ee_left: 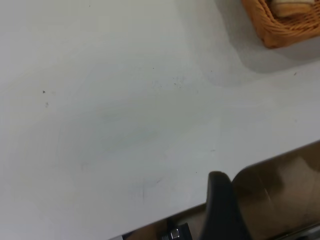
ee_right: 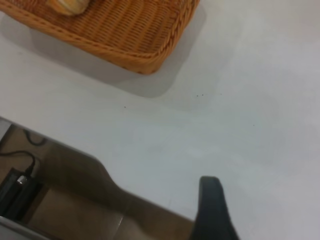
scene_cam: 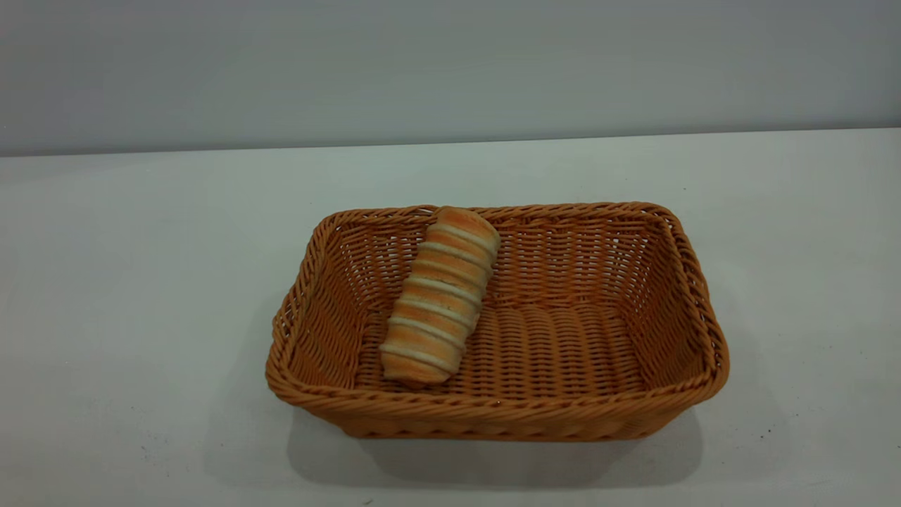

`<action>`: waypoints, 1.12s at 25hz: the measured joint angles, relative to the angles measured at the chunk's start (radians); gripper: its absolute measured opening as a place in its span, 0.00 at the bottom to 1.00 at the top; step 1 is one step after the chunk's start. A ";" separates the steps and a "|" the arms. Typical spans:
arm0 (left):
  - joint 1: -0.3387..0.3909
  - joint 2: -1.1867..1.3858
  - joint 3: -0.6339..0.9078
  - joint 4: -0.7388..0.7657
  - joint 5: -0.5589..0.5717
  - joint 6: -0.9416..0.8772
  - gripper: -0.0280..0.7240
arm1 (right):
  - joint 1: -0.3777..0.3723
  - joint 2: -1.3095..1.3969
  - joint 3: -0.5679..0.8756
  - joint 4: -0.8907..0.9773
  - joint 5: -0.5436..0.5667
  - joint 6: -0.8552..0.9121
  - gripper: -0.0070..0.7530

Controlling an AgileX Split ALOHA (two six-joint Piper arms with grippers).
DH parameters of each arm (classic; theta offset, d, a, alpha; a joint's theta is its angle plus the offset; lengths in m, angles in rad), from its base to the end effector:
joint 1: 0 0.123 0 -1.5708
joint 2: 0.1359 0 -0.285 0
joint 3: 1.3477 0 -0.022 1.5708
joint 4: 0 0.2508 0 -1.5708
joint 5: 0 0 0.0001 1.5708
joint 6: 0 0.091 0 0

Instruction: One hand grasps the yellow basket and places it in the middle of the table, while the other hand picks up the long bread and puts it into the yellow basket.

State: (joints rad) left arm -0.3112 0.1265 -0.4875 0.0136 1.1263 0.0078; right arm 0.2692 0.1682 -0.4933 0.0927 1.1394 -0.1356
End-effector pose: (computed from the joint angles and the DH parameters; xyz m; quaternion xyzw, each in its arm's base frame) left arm 0.0118 -0.0026 0.2683 0.1432 0.8906 -0.0585 0.4277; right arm 0.0142 0.0119 0.2688 -0.1828 0.8928 0.0735 0.4050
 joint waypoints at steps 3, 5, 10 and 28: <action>0.000 0.000 0.000 0.001 0.000 0.000 0.76 | 0.000 0.000 0.000 0.000 0.000 0.000 0.70; 0.000 -0.005 0.000 0.001 0.000 0.000 0.76 | 0.000 0.000 0.000 0.000 0.000 0.000 0.70; 0.076 -0.061 0.000 0.001 0.000 0.000 0.76 | -0.082 -0.061 0.000 0.000 0.001 0.000 0.70; 0.269 -0.145 0.000 0.002 0.006 0.000 0.76 | -0.259 -0.079 0.000 0.003 0.013 0.000 0.70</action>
State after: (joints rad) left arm -0.0423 -0.0187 -0.4875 0.0153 1.1321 0.0078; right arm 0.0106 0.0891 -0.4933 0.0955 1.1524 -0.1356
